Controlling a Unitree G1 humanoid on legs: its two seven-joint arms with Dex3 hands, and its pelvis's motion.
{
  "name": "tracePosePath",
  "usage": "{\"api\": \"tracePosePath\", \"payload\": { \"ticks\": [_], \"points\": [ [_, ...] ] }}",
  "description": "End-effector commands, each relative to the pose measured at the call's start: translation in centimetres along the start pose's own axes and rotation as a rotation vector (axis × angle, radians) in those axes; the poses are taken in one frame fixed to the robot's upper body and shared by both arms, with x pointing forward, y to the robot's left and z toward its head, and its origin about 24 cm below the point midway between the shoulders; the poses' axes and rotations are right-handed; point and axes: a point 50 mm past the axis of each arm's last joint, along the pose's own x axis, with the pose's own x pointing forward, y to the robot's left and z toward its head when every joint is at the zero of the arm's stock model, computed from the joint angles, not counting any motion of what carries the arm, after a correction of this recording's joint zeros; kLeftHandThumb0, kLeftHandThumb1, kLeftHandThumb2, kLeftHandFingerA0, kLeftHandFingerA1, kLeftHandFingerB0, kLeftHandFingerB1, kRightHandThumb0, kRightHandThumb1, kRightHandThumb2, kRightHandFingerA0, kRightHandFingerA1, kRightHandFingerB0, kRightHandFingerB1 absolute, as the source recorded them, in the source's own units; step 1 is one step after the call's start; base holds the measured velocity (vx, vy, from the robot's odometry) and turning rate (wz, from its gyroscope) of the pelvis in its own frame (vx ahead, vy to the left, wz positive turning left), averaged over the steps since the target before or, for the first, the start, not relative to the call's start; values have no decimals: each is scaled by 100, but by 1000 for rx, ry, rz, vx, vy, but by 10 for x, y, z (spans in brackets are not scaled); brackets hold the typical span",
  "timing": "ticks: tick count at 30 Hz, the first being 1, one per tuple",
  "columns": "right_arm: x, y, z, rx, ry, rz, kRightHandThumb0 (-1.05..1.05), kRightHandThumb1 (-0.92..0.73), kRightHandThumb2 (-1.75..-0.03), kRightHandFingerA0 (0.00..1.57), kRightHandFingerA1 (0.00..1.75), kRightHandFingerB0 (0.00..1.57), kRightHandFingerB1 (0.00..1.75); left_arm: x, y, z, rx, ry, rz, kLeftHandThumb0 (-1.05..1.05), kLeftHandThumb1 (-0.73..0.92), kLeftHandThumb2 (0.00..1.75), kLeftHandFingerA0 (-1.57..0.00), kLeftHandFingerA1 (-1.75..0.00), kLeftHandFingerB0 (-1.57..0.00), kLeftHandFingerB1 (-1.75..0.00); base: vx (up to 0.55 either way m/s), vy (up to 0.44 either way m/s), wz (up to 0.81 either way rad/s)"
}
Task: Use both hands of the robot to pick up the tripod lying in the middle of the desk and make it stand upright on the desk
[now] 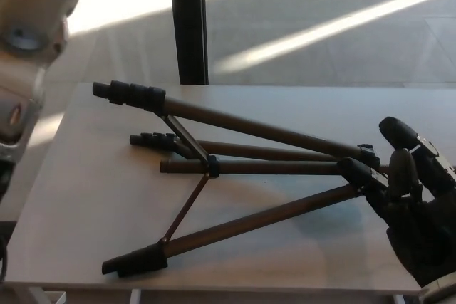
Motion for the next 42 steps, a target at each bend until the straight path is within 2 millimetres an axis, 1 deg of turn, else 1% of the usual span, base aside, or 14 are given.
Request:
{"api": "tracePosePath", "payload": {
  "ticks": [1,21,22,25,31,32,33,35,36,38,39,40,41,42],
  "points": [
    [-6,-6,-8,-2,80,-53,-65,-72,-62,72,71,59,54,16,-51,1,358,2,-241,-62,58,58,-72,-66,-68,-54,0,0,0],
    [-5,-7,3,14,73,-62,-62,-73,-62,71,69,59,54,21,-90,-25,642,51,-373,-66,65,60,-64,-66,-69,-56,0,0,0],
    [-6,-6,2,18,71,-58,-63,-72,-62,70,69,60,55,21,-93,-24,699,85,-437,-75,70,61,-46,-61,-49,-45,0,0,0],
    [-6,-5,1,22,71,-53,-63,-72,-61,70,69,61,55,15,-106,-27,838,117,-561,-84,70,62,-26,-52,-27,-36,0,0,0],
    [-8,-5,-1,7,78,-51,-63,-73,-62,72,69,60,54,4,-133,-33,850,201,-675,-89,72,63,-9,-41,-21,-31,0,0,0],
    [-8,-5,-1,1,80,-52,-63,-73,-62,72,69,61,54,2,-136,-34,829,212,-673,-86,55,97,-6,-47,-14,-43,0,0,0],
    [-8,-5,-1,-1,81,-54,-63,-73,-62,71,69,61,54,1,-137,-34,819,217,-672,-89,57,99,-3,-47,-13,-44,0,0,0],
    [-8,-5,-1,0,82,-54,-63,-73,-62,71,69,60,54,1,-139,-34,808,226,-672,-86,56,97,-5,-48,-12,-44,0,0,0],
    [-8,-5,-1,0,81,-55,-62,-73,-62,72,68,60,54,1,-141,-34,786,239,-674,-87,73,63,-9,-42,-20,-31,0,0,0],
    [-8,-5,-1,-4,83,-57,-63,-73,-62,73,67,61,54,1,-142,-35,782,249,-674,-86,73,64,-8,-42,-19,-30,0,0,0],
    [-8,-5,-1,-4,86,-57,-63,-73,-62,73,67,61,53,2,-143,-36,781,254,-671,-89,59,99,-3,-47,-13,-43,0,0,0],
    [-8,-5,-2,-3,88,-57,-64,-73,-62,73,66,62,53,2,-144,-36,773,257,-675,-89,76,63,-9,-44,-19,-31,0,0,0],
    [-8,-4,-2,-10,87,-55,-64,-73,-62,73,66,62,53,1,-144,-36,769,254,-676,-40,31,99,-4,-54,0,-49,0,0,0],
    [-8,-4,-2,-11,88,-54,-64,-73,-62,73,66,63,54,1,-144,-36,770,254,-679,-40,32,99,-3,-54,0,-49,0,0,0]
  ]
}}
